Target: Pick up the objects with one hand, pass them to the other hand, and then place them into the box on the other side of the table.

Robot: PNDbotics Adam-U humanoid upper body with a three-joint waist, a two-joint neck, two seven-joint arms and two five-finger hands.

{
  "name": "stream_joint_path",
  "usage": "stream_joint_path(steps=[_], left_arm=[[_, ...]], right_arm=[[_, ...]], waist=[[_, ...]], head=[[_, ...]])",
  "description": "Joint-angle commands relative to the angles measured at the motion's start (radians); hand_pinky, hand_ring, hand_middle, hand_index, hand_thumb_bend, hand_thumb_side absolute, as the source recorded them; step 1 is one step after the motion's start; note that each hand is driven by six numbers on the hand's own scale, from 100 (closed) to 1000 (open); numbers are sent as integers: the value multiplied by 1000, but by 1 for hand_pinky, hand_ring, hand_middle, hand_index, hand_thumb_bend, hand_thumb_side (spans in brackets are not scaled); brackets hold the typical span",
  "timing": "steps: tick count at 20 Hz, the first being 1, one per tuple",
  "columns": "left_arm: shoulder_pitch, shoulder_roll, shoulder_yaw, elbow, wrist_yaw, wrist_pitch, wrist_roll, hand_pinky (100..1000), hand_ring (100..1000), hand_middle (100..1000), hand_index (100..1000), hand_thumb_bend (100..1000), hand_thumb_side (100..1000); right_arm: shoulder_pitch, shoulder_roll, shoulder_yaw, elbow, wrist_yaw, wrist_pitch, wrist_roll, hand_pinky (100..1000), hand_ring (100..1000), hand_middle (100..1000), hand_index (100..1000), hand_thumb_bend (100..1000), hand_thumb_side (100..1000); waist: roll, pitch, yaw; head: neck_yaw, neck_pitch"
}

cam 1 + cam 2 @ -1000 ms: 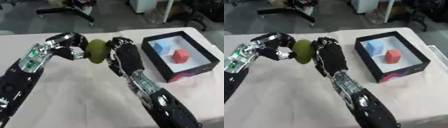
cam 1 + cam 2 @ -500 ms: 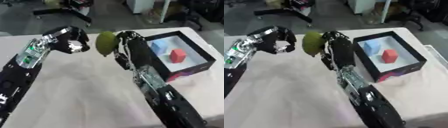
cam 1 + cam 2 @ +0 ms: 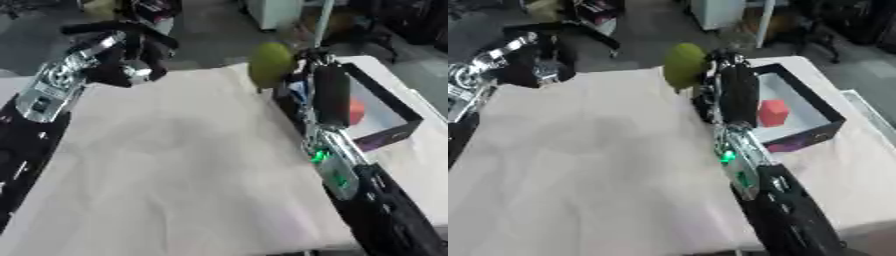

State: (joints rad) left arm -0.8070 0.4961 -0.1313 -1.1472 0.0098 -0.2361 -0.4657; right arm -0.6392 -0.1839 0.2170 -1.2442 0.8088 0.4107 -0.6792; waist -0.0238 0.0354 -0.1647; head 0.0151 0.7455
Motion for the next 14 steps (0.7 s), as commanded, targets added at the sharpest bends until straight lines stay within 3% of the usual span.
stream_joint_path(steps=[1,3,4,5,7,8,9,10,12,14], left_arm=[[38,67,62,-116,-38,-9,71,747,632,613,650,456,393],[107,83,109,-199,-76,-13,118,750,639,619,658,467,413],[144,89,135,-239,-94,-11,140,751,640,620,659,469,416],[188,94,169,-279,-108,-4,168,750,640,619,658,475,417],[268,98,234,-345,-121,18,223,748,637,617,655,480,412],[303,98,264,-374,-122,32,249,746,633,614,652,482,407],[338,96,295,-400,-120,47,276,747,631,612,651,482,406],[365,93,319,-423,-118,61,297,744,627,609,650,485,403],[423,82,377,-464,-121,88,344,742,624,605,648,487,400],[473,68,422,-498,-129,115,381,741,622,602,645,491,396]], right_arm=[[-45,-65,-69,126,-75,66,-12,350,497,316,411,100,114],[-67,-92,-94,237,-109,97,42,406,545,395,614,100,132],[-75,-105,-104,281,-108,102,80,464,595,467,731,100,335],[-80,-122,-116,318,-98,105,133,506,629,515,814,102,476],[-88,-160,-140,352,-52,105,231,567,686,584,923,340,588],[-90,-178,-152,356,-18,106,277,612,724,629,973,437,589],[-92,-199,-162,354,21,108,322,642,746,667,992,392,605],[-94,-217,-172,347,61,109,366,696,778,721,1000,529,568],[-97,-266,-187,319,151,102,473,758,813,779,1000,560,575],[-94,-315,-212,261,244,95,585,752,815,783,1000,557,588]], waist=[[1,-18,9],[0,-18,22],[0,-18,28],[0,-17,36],[-2,-16,49],[-3,-16,54],[-4,-16,59],[-6,-16,63],[-9,-18,71],[-11,-19,75]], head=[[-14,-11],[-28,-18],[-34,-20],[-43,-22],[-55,-24],[-58,-24],[-60,-24],[-61,-23],[-61,-21],[-57,-20]])
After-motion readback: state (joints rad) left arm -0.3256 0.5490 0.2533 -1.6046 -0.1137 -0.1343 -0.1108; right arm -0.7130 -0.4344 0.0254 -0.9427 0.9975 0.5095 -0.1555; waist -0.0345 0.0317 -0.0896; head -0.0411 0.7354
